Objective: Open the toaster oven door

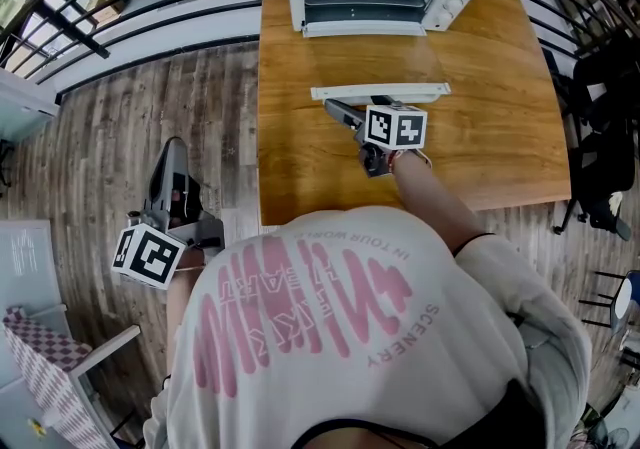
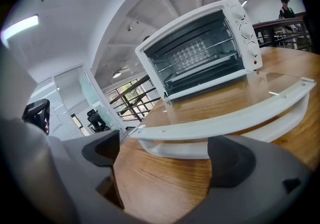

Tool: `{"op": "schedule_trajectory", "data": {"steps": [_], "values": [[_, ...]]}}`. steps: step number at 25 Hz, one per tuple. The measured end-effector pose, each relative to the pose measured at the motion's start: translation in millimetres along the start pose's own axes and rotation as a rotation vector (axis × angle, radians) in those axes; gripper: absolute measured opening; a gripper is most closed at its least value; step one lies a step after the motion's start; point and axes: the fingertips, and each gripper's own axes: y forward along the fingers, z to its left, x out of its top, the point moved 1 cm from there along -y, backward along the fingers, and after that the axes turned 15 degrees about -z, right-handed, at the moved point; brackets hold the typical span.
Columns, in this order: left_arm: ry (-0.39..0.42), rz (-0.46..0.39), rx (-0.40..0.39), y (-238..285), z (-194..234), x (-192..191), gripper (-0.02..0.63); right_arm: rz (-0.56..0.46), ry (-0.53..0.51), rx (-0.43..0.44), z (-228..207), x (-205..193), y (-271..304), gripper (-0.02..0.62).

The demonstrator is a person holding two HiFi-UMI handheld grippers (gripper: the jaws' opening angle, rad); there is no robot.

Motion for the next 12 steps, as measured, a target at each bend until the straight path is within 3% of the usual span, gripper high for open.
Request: {"op": "schedule_trajectory", "data": {"steps": [12], "values": [[-0.004, -0.001, 0.003, 2.6, 3.9, -0.1, 0.021, 0.003, 0.180, -0.049, -6.1, -1.8, 5.7, 0.549]]}}
